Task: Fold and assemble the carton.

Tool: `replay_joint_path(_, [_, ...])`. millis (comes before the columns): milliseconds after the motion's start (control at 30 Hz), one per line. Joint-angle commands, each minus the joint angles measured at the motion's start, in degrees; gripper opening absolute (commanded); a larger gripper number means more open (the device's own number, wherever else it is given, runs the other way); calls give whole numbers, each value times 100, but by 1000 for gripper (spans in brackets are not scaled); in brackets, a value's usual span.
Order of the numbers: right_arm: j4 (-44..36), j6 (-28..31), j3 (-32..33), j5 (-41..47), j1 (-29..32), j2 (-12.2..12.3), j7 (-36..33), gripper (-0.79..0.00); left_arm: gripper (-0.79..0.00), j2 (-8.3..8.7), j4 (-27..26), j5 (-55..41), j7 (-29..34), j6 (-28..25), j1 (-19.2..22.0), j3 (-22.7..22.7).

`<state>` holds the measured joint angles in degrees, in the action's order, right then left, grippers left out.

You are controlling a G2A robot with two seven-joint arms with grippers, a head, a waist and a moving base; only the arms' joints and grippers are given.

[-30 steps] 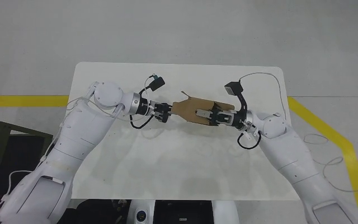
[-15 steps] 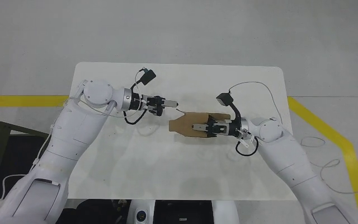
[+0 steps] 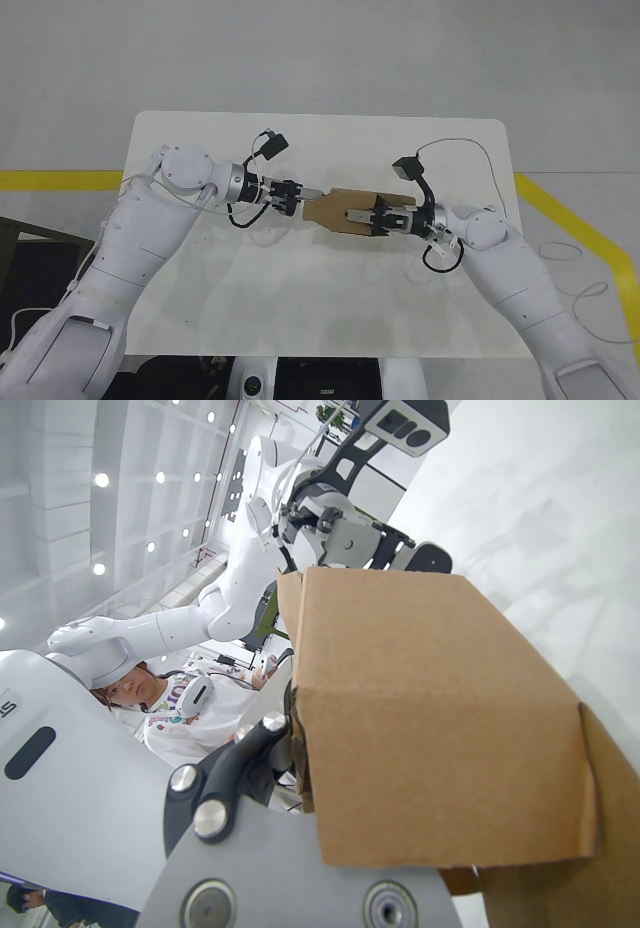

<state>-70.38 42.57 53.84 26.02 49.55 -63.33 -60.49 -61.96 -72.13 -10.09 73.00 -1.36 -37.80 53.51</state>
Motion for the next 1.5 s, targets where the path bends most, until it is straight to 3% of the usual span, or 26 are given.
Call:
replay_joint_path(0, [-22,-1,7,3,-6,-6,13,-785,0,-1,-1,-19,8,-2,-16,-6])
replay_joint_path(967, [-29,11,67,-2,-13,-64,-38,-785,0,-84,75,-110,54,-46,114,-201])
replay_joint_path(1233, [139,23,344,-185,21,-7,136,-785,0,1,120,-195,28,-85,25,101])
replay_joint_path(1467, [194,-50,494,-586,71,27,408,-785,0,128,-198,-203,21,-18,-172,480])
